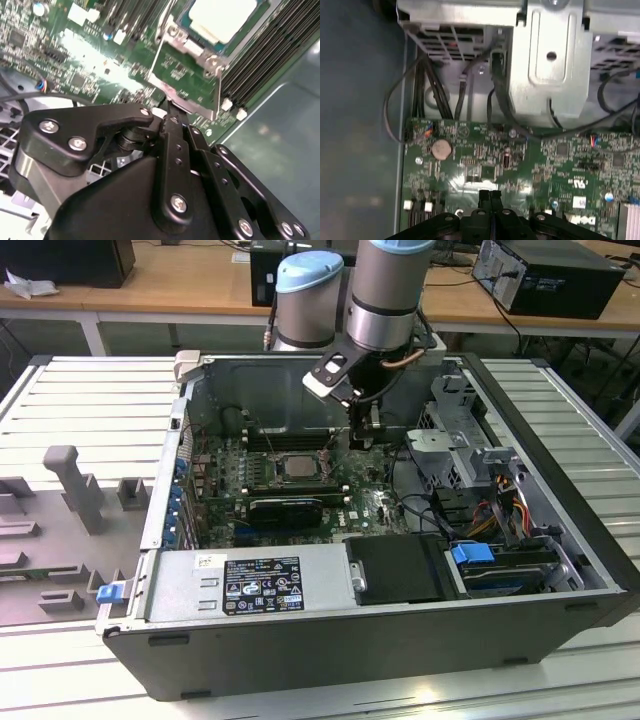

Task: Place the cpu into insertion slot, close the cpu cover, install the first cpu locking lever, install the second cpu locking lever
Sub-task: 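Close the cpu cover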

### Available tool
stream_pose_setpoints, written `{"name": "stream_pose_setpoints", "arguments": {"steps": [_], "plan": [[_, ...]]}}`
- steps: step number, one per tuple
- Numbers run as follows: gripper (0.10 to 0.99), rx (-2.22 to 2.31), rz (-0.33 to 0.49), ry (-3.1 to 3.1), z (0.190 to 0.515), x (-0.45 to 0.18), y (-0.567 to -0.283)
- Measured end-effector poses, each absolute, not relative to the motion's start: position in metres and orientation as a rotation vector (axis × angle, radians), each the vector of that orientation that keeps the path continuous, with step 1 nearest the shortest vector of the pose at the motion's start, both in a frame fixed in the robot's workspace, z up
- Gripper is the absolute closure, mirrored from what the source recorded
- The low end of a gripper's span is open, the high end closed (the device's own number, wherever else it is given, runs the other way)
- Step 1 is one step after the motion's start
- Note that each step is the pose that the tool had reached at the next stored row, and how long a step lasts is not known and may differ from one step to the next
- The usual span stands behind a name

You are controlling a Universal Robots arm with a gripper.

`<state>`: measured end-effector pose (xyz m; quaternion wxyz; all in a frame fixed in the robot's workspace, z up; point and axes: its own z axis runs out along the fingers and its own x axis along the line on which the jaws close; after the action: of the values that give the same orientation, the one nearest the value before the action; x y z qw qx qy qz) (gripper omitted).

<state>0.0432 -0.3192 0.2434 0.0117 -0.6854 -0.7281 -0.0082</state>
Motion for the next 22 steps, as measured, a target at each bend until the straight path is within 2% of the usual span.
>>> {"name": "stream_pose_setpoints", "arguments": {"steps": [9, 22], "plan": [[0.98, -2.137, -0.026, -2.27, 0.243, 0.001, -0.319], [0.98, -2.127, -0.025, -2.28, 0.23, -0.019, -0.319]]}}
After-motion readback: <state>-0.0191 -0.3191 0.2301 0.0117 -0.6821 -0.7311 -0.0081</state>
